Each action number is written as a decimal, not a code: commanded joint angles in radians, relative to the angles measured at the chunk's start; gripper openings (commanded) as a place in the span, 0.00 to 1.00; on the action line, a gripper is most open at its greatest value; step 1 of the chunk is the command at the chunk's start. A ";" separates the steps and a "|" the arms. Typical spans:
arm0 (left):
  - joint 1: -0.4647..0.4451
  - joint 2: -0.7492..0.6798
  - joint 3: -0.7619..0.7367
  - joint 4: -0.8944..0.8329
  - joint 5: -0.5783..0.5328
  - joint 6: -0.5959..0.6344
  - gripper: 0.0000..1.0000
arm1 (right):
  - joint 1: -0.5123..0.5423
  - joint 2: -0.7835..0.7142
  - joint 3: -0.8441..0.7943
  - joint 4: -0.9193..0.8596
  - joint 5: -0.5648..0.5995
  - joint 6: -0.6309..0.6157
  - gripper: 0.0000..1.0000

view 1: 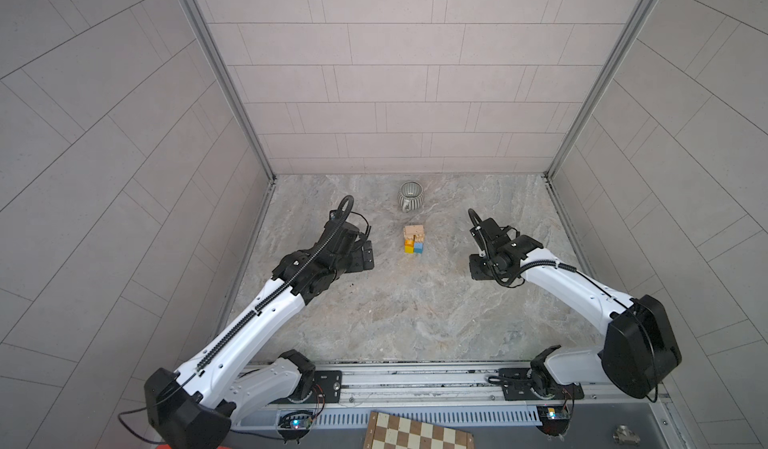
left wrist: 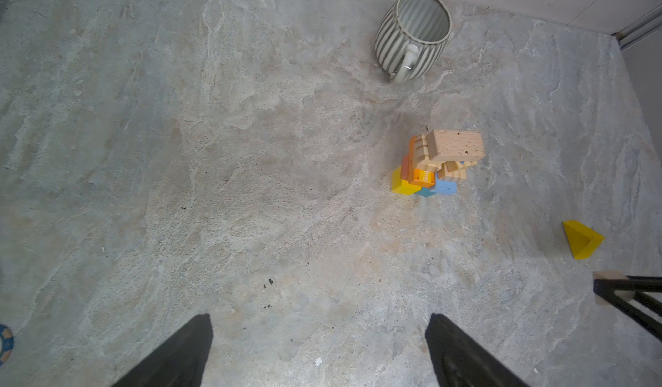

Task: Build the wood block tower
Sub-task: 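Lift the wooden cylinder with the right gripper and carry it over the stack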

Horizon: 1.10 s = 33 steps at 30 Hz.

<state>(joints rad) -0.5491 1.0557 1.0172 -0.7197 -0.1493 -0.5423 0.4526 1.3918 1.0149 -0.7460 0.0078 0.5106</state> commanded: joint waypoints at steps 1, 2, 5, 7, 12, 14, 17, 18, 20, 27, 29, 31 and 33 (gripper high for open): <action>0.021 -0.010 0.028 -0.034 -0.021 0.039 1.00 | 0.013 0.046 0.071 -0.051 0.025 -0.036 0.32; 0.031 -0.001 0.032 -0.038 -0.022 0.044 1.00 | 0.015 0.061 0.090 -0.054 0.026 -0.039 0.32; 0.063 0.019 0.045 -0.048 0.009 0.048 1.00 | 0.027 0.105 0.151 -0.064 0.024 -0.047 0.32; 0.081 0.031 0.052 -0.050 0.034 0.051 1.00 | 0.039 0.138 0.198 -0.074 0.027 -0.052 0.32; 0.107 0.030 0.069 -0.065 0.040 0.078 1.00 | 0.090 0.235 0.334 -0.119 0.051 -0.060 0.32; 0.109 0.020 0.061 -0.060 0.046 0.082 1.00 | 0.106 0.270 0.387 -0.136 0.060 -0.062 0.32; 0.109 -0.007 0.025 -0.034 0.053 0.083 1.00 | 0.130 0.325 0.468 -0.171 0.080 -0.069 0.32; 0.110 -0.016 0.008 -0.028 0.050 0.082 1.00 | 0.138 0.343 0.497 -0.185 0.086 -0.071 0.32; 0.109 -0.032 -0.015 -0.024 0.035 0.083 1.00 | 0.149 0.372 0.546 -0.208 0.098 -0.073 0.31; 0.110 -0.068 -0.038 -0.024 0.031 0.088 1.00 | 0.190 0.462 0.701 -0.269 0.134 -0.068 0.31; 0.110 -0.077 -0.039 -0.022 0.036 0.087 1.00 | 0.198 0.489 0.744 -0.283 0.138 -0.065 0.31; 0.110 -0.081 -0.042 -0.020 0.047 0.088 1.00 | 0.202 0.515 0.785 -0.298 0.142 -0.063 0.31; 0.110 -0.089 -0.046 -0.015 0.052 0.087 1.00 | 0.209 0.540 0.828 -0.312 0.149 -0.061 0.31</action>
<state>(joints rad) -0.4450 0.9859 0.9894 -0.7483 -0.1009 -0.4698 0.6521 1.9053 1.7954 -0.9997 0.1200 0.4454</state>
